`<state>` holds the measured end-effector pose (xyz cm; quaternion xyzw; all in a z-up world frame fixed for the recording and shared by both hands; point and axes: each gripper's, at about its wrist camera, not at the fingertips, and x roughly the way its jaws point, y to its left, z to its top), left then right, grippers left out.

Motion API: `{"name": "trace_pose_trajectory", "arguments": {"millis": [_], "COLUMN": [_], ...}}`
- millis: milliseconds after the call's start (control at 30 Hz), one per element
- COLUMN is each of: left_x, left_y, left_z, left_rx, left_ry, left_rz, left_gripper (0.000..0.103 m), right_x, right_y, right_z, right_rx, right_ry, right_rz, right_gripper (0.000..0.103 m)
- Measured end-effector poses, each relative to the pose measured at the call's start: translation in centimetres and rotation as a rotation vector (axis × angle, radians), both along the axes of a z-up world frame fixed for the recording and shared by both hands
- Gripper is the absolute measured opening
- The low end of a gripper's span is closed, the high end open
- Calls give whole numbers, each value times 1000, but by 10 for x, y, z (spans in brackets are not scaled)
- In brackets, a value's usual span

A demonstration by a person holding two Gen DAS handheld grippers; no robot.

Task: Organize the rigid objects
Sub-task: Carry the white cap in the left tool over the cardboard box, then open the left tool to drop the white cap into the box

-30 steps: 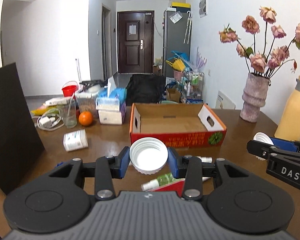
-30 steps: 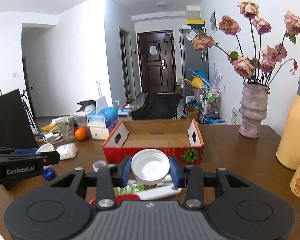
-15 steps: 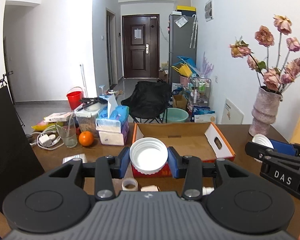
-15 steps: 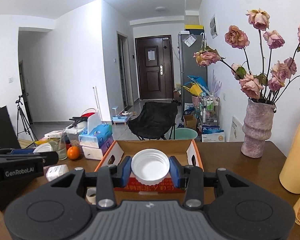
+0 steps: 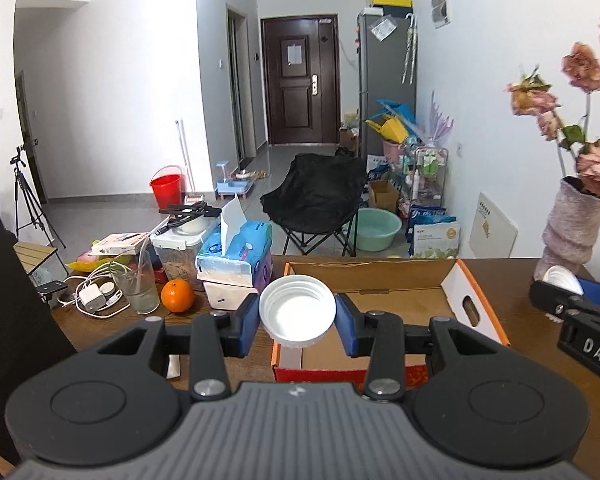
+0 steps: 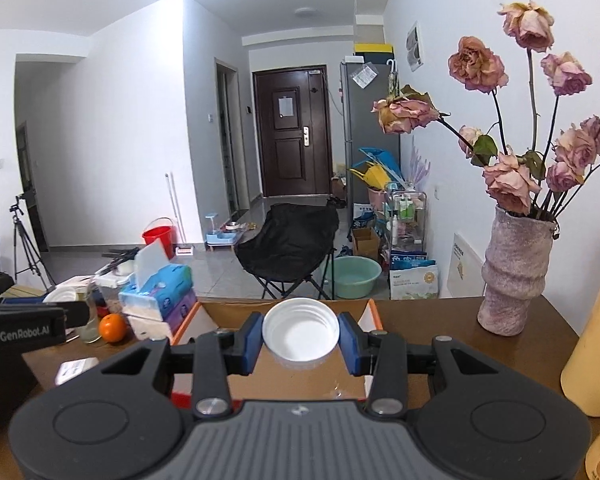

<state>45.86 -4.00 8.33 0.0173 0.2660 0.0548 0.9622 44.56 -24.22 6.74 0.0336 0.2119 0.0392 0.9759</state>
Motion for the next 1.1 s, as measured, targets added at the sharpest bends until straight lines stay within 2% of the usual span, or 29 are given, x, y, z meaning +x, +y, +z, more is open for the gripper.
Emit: {"name": "trace_pose_trajectory", "arguments": {"millis": [300,500,633,833,1100], "left_x": [71,113,138,162,183], "left_y": [-7,-13,-18,-20,-12], "left_z": [-11,-26,-46,-85,-132], "left_rx": [37,49,89,77,59], "left_ry": [49,93,103,156,217], "left_rz": [40,55,62,59,66], "left_gripper": [41,41,41,41,41], "right_x": [75,122,140,162,179], "right_y": [-8,-10,-8,0,1], "right_z": [-5,-30,-55,-91,-124], "right_rx": [-6,-30,-2,-7,-2], "right_ry": [64,110,148,195,224], "right_rz": [-34,-51,-49,-39,-27], "right_gripper": [39,39,39,39,39]}}
